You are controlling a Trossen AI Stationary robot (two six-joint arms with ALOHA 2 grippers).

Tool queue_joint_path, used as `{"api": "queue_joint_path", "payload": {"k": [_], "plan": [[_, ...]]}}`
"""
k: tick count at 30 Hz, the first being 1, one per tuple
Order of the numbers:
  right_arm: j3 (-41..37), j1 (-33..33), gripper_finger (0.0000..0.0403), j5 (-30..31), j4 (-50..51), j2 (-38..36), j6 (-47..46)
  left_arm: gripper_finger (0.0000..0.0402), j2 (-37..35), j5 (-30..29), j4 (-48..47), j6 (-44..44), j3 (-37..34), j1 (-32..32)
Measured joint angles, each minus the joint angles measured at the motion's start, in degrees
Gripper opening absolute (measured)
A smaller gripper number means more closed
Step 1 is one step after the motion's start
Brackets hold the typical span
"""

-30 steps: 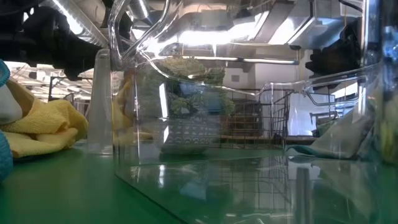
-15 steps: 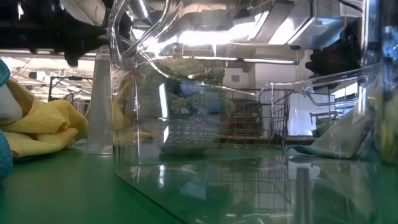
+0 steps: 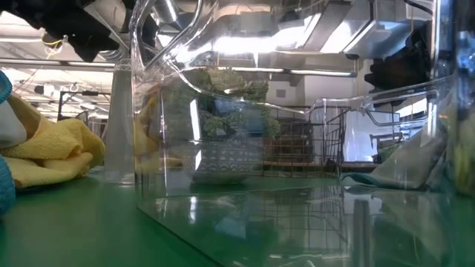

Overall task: Sort microfiber towel by color & place in baskets
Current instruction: Put the top yellow microfiber towel into the top transparent bin

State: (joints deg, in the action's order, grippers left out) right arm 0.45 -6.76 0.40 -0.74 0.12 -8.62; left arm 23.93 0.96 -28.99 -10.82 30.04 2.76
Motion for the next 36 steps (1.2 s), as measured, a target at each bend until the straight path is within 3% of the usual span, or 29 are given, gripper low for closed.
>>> {"api": "queue_joint_path", "payload": {"k": [11, 22, 36], "plan": [[0.0, 0.0, 0.0147, 0.0, 0.0, 0.0, 0.0, 0.0153, 14.8, 3.1, -0.1, -1.2, 0.3, -5.3], [0.0, 0.0, 0.0147, 0.0, 0.0, 0.0, 0.0, 0.0153, 22.2, -0.4, -0.2, -0.8, 0.3, -12.5], [0.0, 0.0, 0.0147, 0.0, 0.0, 0.0, 0.0, 0.0153, 28.9, -4.6, -6.0, -0.6, 0.3, -15.4]]}}
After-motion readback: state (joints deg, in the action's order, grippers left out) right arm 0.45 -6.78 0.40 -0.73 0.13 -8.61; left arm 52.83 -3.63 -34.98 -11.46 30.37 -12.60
